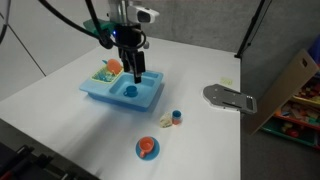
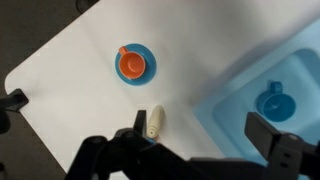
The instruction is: Put the white bottle onto the toy sink
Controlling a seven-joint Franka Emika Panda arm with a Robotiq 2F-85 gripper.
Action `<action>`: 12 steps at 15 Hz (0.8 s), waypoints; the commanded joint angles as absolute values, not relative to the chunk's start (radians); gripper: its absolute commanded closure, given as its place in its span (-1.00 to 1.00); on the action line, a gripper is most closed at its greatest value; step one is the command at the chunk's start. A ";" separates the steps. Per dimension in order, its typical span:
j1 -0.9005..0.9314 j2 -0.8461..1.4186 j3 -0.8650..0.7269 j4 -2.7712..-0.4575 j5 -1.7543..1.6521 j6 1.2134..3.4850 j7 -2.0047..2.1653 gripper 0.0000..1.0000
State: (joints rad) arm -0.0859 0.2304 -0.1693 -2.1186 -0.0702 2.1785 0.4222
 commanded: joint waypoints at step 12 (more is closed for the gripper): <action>-0.142 0.488 -0.286 -1.962 -0.051 2.170 0.563 -1.00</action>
State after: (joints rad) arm -0.1287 0.4382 -0.2780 -2.0169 -0.0705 2.1811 0.5448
